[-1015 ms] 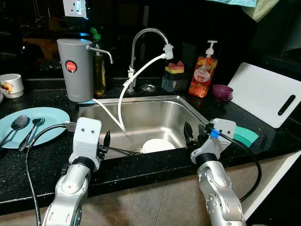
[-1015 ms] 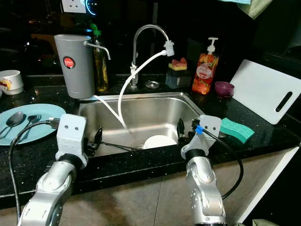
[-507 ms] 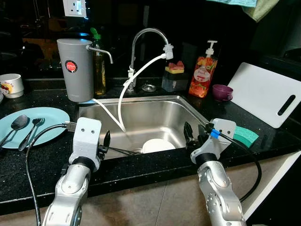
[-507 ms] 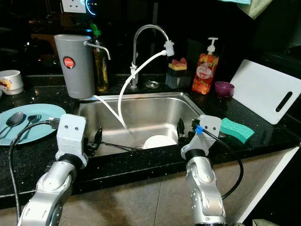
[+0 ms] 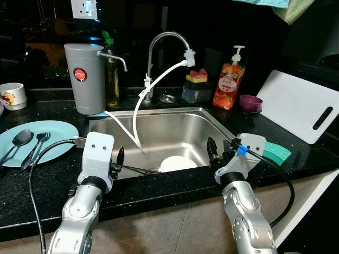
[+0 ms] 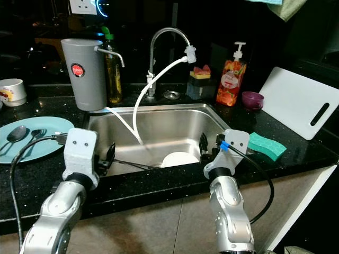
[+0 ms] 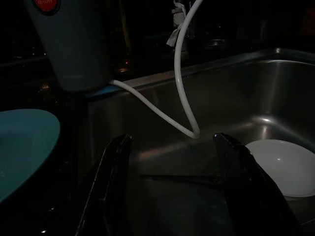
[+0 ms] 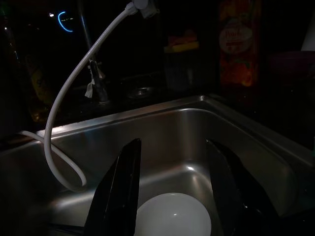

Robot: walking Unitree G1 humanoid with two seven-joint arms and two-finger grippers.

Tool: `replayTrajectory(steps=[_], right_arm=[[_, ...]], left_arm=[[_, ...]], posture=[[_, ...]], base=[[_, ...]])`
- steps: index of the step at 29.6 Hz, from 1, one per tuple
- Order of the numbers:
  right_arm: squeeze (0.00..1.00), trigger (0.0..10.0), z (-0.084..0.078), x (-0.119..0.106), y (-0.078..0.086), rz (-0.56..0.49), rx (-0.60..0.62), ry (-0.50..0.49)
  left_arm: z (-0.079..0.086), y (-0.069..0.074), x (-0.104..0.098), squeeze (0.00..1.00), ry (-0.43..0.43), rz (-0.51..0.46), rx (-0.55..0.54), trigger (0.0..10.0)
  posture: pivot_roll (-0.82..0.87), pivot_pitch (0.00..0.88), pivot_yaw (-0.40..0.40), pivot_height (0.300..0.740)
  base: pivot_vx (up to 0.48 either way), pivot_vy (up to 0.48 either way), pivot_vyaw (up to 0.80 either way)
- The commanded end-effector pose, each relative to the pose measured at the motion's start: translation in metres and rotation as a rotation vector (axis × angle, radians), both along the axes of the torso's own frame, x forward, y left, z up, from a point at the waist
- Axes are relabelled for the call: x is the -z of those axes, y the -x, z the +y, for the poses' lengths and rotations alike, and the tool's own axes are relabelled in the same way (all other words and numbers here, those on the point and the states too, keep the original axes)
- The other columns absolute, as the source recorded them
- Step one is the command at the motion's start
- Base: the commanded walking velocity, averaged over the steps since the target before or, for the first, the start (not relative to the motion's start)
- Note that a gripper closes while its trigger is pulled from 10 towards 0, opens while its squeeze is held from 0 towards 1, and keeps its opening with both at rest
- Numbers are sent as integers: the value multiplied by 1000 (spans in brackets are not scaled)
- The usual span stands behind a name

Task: Kitchen organization

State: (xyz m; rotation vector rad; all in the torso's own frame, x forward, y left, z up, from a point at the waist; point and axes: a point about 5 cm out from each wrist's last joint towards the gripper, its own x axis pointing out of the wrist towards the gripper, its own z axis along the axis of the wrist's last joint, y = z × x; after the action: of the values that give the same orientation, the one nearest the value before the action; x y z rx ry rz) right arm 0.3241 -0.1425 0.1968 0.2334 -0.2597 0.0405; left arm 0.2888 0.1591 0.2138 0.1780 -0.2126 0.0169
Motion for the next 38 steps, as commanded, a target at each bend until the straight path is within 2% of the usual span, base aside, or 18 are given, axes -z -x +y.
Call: replayTrajectory(steps=[1, 38], right_arm=[[0, 10000, -1, 2, -1, 14, 3, 0], [0, 10000, 0, 1, -2, 10, -2, 1]], left_arm=[[0, 0, 0, 0, 0, -2, -3, 10000], [-1, -1, -1, 0, -3, -5, -1, 10000]], posture=[[202, 36, -119, 740], [206, 33, -122, 740]], base=[[0, 0, 0], [0, 0, 0]])
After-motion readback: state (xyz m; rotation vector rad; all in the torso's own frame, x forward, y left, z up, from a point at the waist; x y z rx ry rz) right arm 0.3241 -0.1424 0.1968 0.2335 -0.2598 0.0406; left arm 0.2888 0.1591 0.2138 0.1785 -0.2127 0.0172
